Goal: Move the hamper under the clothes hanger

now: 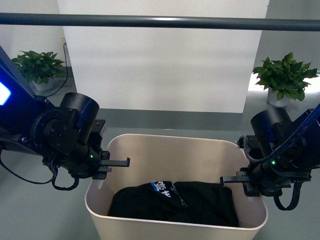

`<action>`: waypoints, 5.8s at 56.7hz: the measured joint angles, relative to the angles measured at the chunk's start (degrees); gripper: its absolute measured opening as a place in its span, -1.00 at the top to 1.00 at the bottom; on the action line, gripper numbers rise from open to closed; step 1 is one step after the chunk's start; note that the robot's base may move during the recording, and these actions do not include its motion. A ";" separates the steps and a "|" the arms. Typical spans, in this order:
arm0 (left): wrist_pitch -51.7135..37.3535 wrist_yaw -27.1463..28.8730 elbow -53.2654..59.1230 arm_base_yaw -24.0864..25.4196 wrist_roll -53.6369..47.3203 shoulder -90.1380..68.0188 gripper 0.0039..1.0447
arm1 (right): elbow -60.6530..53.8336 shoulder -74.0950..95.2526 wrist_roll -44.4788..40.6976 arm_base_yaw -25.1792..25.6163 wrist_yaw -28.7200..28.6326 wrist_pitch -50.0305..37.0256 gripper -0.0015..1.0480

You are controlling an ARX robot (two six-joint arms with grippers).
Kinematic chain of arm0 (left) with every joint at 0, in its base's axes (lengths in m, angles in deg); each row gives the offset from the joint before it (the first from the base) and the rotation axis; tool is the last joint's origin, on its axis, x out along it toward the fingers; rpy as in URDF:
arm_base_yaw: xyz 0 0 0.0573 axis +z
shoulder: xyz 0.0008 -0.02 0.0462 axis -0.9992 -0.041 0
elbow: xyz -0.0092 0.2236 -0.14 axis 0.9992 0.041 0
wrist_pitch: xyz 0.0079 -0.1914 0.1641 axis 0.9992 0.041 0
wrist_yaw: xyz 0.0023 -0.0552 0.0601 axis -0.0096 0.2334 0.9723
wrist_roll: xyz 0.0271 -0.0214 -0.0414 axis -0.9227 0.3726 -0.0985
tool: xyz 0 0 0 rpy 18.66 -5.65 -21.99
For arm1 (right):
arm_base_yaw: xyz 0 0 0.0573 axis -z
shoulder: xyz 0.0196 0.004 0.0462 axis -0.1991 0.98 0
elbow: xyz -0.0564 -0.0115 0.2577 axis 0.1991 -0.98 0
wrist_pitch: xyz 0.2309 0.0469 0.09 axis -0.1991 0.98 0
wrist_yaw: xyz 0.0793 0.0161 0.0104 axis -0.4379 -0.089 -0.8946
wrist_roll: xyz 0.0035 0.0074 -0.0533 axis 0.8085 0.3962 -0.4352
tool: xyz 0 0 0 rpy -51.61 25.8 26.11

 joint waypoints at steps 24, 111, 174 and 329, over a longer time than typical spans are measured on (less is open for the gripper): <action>-5.09 2.91 1.92 -0.66 1.31 -0.33 0.93 | -2.62 0.94 2.91 0.04 -5.75 -12.22 0.94; -2.23 0.94 -4.61 0.02 2.34 2.43 -0.87 | -2.47 -0.98 4.28 0.17 -4.22 -17.66 -0.89; -19.78 6.34 23.52 -3.69 -9.33 49.48 -0.88 | -36.20 -60.22 -5.11 -4.68 11.26 -30.16 -0.85; -4.42 -3.45 78.36 9.79 -4.96 125.59 0.94 | -75.45 -134.20 -6.60 7.48 -5.49 0.94 0.96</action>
